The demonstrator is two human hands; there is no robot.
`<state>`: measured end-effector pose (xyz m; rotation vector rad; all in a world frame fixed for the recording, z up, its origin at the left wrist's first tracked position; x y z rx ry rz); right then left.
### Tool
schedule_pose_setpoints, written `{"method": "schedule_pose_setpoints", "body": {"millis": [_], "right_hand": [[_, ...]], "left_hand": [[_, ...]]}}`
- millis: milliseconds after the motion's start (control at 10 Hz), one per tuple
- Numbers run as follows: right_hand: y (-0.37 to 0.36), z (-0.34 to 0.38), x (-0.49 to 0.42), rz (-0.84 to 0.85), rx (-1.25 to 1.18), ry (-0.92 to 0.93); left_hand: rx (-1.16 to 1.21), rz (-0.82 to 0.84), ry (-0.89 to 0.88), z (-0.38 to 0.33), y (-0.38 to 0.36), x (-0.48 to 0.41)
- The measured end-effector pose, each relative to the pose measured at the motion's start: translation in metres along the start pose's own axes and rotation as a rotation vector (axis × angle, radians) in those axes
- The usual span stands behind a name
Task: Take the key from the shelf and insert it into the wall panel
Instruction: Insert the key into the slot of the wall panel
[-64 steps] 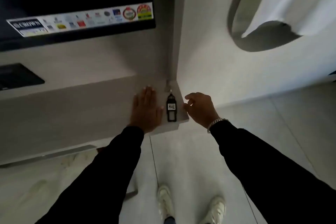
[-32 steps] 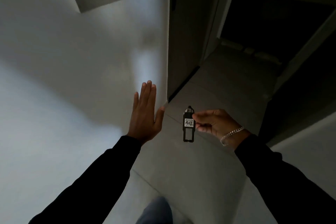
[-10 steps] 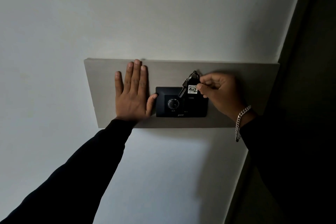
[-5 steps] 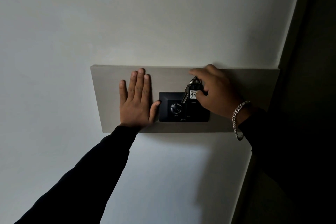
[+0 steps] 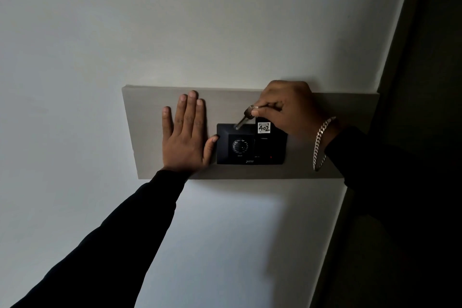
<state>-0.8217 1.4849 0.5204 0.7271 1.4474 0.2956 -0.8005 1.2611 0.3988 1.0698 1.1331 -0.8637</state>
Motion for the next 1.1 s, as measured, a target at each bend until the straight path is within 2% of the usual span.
{"method": "schedule_pose_setpoints", "body": {"millis": [100,300,700,900,1100], "right_hand": [[-0.003,-0.001,0.015,-0.067,-0.007,0.008],[-0.008,-0.009,0.024,-0.2,0.02,-0.088],[-0.012,-0.006,0.034,-0.217,0.034,0.005],[-0.013,-0.002,0.041,-0.227,0.073,-0.006],[-0.001,0.012,0.054,-0.243,0.017,-0.098]], "left_hand": [[-0.005,-0.001,0.004,0.0,0.001,-0.001],[0.044,0.036,0.052,-0.01,0.006,-0.003],[0.015,0.011,0.05,-0.014,0.0,-0.006],[0.001,0.068,0.063,-0.016,0.001,-0.007],[0.16,0.173,0.069,-0.02,0.022,-0.015]]}}
Point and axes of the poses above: each hand's wrist, its own x-axis away from the middle knuckle, its own y-axis out of the back of the hand, z = x × y, the point moved 4 cm from there along -x, towards the middle knuckle, and after that the axes turned 7 degrees about y, right-handed, at the moved point
